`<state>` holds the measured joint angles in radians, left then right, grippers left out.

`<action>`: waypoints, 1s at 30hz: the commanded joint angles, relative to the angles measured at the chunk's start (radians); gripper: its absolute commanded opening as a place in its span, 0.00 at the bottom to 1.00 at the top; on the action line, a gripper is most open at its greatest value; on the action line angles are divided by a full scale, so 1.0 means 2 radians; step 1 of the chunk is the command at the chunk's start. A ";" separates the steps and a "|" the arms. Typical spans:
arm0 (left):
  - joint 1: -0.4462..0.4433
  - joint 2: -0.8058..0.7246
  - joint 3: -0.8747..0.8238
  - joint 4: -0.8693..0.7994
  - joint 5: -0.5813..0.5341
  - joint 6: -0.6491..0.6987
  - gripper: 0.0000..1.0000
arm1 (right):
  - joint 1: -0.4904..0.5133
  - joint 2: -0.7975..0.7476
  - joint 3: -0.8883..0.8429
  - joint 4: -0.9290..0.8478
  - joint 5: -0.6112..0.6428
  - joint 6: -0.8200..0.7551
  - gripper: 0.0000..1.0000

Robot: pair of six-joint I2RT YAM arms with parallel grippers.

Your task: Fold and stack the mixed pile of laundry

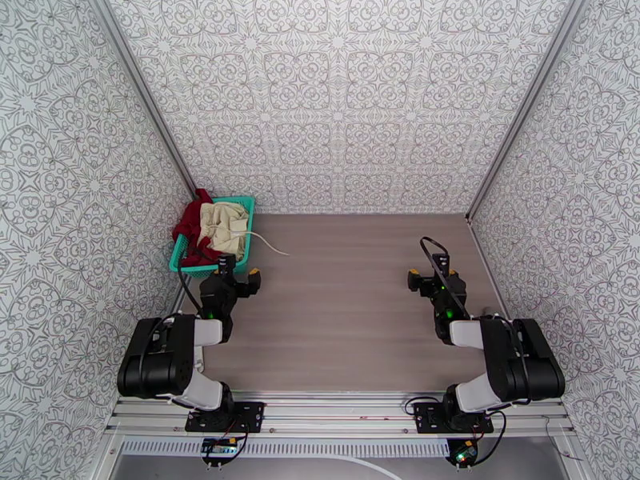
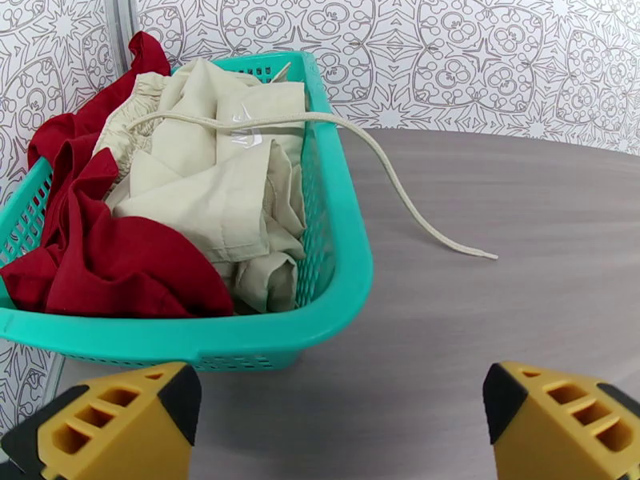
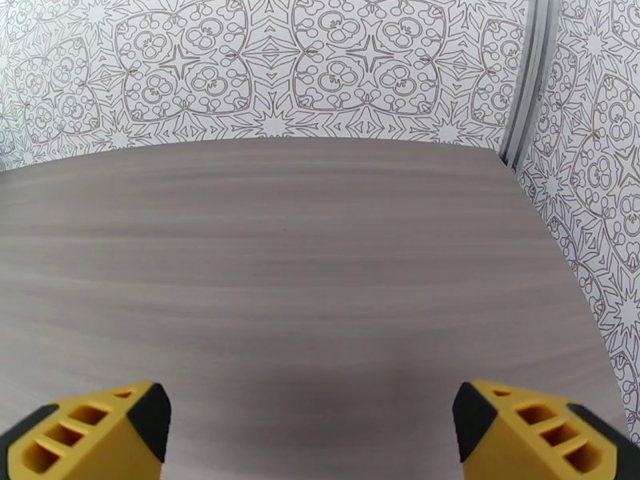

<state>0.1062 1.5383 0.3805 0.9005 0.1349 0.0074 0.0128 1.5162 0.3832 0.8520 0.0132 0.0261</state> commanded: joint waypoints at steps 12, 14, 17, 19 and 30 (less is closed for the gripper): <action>-0.002 0.002 0.002 -0.007 -0.003 0.004 0.99 | -0.002 0.001 0.007 -0.001 -0.009 -0.008 0.99; -0.002 0.002 0.002 -0.008 -0.003 0.004 1.00 | -0.002 0.001 0.007 0.000 -0.009 -0.008 0.99; -0.002 0.001 0.002 -0.007 -0.003 0.004 1.00 | -0.002 0.001 0.006 -0.001 -0.008 -0.009 0.99; -0.002 0.002 0.002 -0.007 -0.003 0.004 0.99 | -0.002 0.001 0.007 0.000 -0.009 -0.009 0.99; 0.005 0.002 0.004 -0.010 -0.022 -0.011 0.99 | -0.002 0.001 0.006 0.001 -0.008 -0.007 0.99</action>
<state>0.1139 1.5383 0.3805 0.8940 0.1192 -0.0002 0.0128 1.5162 0.3832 0.8520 0.0132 0.0261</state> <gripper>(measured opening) 0.994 0.990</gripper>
